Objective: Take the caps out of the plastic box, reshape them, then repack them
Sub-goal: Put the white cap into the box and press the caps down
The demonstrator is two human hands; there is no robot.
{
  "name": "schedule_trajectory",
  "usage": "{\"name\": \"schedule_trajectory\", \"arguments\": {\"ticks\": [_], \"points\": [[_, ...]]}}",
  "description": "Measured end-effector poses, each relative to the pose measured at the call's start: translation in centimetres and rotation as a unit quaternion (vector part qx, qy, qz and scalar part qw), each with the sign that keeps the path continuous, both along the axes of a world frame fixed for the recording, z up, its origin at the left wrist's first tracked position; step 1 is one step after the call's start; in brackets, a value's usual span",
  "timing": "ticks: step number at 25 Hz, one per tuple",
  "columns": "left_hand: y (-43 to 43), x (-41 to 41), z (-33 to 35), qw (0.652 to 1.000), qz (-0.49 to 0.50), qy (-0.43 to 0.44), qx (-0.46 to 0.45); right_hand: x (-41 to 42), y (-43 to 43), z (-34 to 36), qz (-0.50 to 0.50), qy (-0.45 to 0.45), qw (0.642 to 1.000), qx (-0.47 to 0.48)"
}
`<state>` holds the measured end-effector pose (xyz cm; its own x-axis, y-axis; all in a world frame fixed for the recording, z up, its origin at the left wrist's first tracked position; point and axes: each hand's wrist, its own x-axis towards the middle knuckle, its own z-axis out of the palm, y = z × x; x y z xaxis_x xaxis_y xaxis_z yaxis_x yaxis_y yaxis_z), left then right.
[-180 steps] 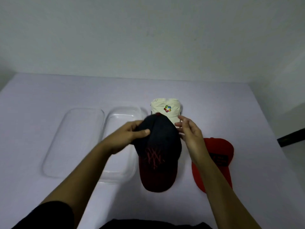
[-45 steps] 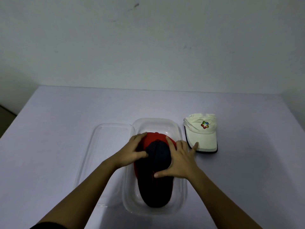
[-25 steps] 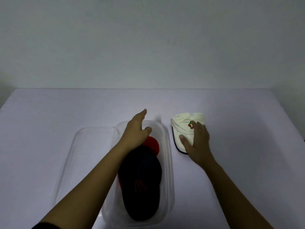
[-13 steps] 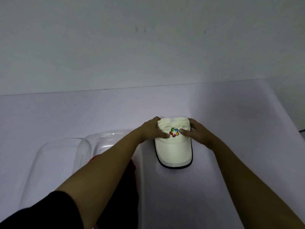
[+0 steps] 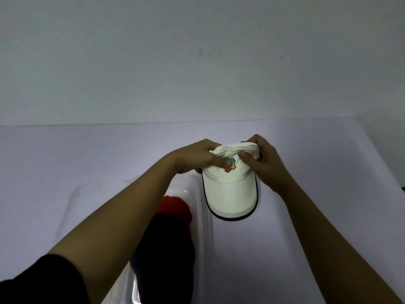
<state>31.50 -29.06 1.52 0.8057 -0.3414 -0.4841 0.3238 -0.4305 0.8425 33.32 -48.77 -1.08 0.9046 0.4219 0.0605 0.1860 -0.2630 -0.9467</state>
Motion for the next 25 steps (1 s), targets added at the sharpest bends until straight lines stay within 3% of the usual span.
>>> {"name": "schedule_trajectory", "arguments": {"ticks": [5, 6, 8, 11, 13, 16, 20, 25], "points": [[6.5, -4.3, 7.0, 0.986, 0.045, -0.142, 0.070, -4.2, 6.0, 4.5, -0.070, -0.073, 0.993, 0.066], [8.1, -5.2, 7.7, 0.980, 0.068, -0.163, 0.088, -5.5, 7.1, 4.1, -0.093, -0.066, 0.991, 0.065], [10.9, -6.8, 8.2, 0.969, 0.112, -0.188, 0.117, -8.7, 9.0, 1.8, -0.111, 0.033, 0.992, 0.041], [13.7, -8.8, 8.1, 0.961, 0.136, -0.193, 0.142, -12.7, 10.7, -2.2, 0.027, 0.171, 0.981, -0.088], [14.7, -9.6, 7.9, 0.962, 0.136, -0.189, 0.143, -13.7, 11.5, -3.6, 0.140, 0.193, 0.953, -0.187], [15.2, -10.4, 7.4, 0.963, 0.138, -0.195, 0.127, -13.3, 12.6, -3.8, 0.177, 0.191, 0.924, -0.279], [15.0, -11.0, 7.0, 0.960, 0.158, -0.203, 0.108, -13.3, 12.4, -4.1, 0.170, 0.175, 0.932, -0.267], [14.5, -11.3, 6.6, 0.940, 0.194, -0.258, 0.111, -15.4, 11.1, -2.6, 0.170, 0.093, 0.957, -0.214]]}}
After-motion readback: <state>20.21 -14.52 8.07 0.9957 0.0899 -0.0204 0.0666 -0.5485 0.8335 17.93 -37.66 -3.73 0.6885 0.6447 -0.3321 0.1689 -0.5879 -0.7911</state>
